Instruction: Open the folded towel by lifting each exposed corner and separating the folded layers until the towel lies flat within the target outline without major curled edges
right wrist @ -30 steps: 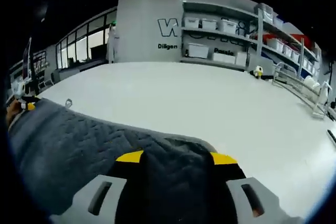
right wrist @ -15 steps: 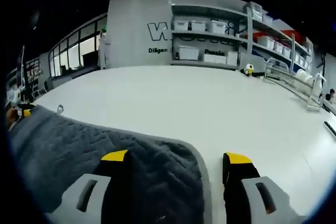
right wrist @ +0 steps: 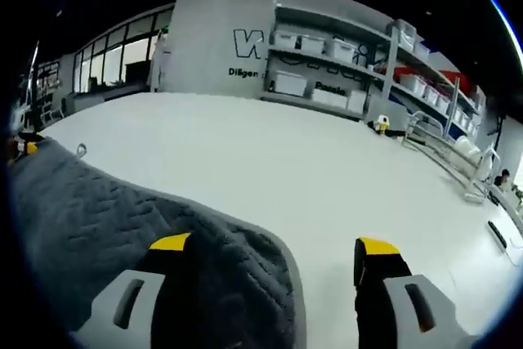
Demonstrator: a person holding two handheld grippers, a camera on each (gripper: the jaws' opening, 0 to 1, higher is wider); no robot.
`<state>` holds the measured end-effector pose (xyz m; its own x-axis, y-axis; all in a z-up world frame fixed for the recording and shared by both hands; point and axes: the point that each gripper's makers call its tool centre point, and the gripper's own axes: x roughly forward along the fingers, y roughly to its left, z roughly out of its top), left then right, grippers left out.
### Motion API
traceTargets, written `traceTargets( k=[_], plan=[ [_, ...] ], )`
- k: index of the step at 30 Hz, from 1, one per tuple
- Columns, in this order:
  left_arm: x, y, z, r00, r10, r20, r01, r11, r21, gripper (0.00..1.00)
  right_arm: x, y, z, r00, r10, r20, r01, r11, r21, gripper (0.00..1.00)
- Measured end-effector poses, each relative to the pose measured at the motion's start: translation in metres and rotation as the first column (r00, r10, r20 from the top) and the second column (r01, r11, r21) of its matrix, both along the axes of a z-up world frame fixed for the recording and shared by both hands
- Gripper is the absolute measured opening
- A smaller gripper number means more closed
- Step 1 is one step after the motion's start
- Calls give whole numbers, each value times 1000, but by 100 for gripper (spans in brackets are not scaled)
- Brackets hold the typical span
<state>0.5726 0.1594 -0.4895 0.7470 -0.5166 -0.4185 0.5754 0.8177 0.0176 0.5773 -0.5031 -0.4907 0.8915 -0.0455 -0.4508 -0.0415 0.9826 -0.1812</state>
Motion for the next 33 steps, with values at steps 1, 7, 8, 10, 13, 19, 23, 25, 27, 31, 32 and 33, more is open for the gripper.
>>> traceTargets(
  k=[1,7,8,10,13,19,23,25,27,31,32,33],
  plan=[
    [3,1,0,1000,-3,-1,3,1000,1,51,2,0,1,1000,-1,-1,1,1000,-4,80],
    [10,3,1,1000,-11,-9,11,1000,10,53,7,-3,1,1000,-23,-3,23,1000,11,84],
    [11,3,1,1000,-12,-11,12,1000,12,53,8,-4,1,1000,-26,-3,26,1000,14,84],
    [15,2,0,1000,-19,-18,20,1000,24,53,12,-3,1,999,-35,6,35,999,18,85],
    [19,0,-1,1000,-20,-15,21,999,28,53,15,-5,3,999,-48,16,48,999,1,85],
    [29,2,0,1000,-10,-8,11,1000,22,53,21,-6,5,998,-59,28,59,998,-12,85],
    [28,1,0,1000,0,-9,1,1000,23,53,21,-5,6,998,-59,30,59,998,-10,80],
    [25,0,0,1000,8,-6,-8,1000,30,54,19,-3,5,998,-51,28,51,999,-3,80],
    [19,0,1,1000,18,-2,-18,999,43,55,17,-2,9,999,-36,28,36,999,-20,80],
    [9,3,7,999,34,-6,-34,998,53,63,6,4,19,1000,0,26,1,999,-39,80],
    [6,2,9,1000,31,-3,-31,998,47,65,4,6,21,1000,7,28,-6,999,-42,81],
    [-1,-3,14,1000,15,5,-16,1000,24,67,-2,9,26,999,27,33,-25,998,-52,81]
  ],
)
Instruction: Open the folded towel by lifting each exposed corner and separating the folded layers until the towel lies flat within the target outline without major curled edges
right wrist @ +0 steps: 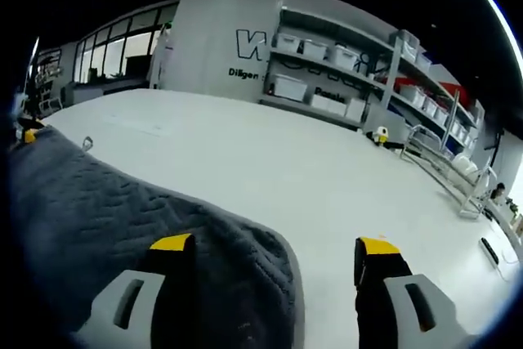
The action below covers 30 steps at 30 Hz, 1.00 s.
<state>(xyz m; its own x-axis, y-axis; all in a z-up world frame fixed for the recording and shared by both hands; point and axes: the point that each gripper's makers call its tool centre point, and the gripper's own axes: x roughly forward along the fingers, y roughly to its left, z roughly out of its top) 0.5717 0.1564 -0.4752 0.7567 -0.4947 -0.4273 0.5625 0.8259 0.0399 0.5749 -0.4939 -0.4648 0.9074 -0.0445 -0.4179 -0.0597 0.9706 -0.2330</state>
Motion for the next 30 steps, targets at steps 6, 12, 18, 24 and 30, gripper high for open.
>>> traceTargets(
  k=[6,12,18,24,30],
  plan=[
    [-45,-19,15,998,-56,-5,56,997,-53,77,-33,28,6,992,123,-14,-122,992,26,81],
    [-90,-27,23,997,-83,-1,83,994,-72,78,-72,51,5,979,200,-38,-198,979,48,81],
    [-133,-22,21,996,-86,-26,83,993,-85,77,-120,80,3,956,290,-52,-285,954,89,79],
    [-164,-24,5,997,-74,-37,70,993,-96,75,-155,102,-2,948,314,-50,-303,940,155,72],
    [-177,-27,-16,991,-108,-74,108,994,-10,73,-172,105,-11,948,308,-79,-297,946,129,70]
  ],
)
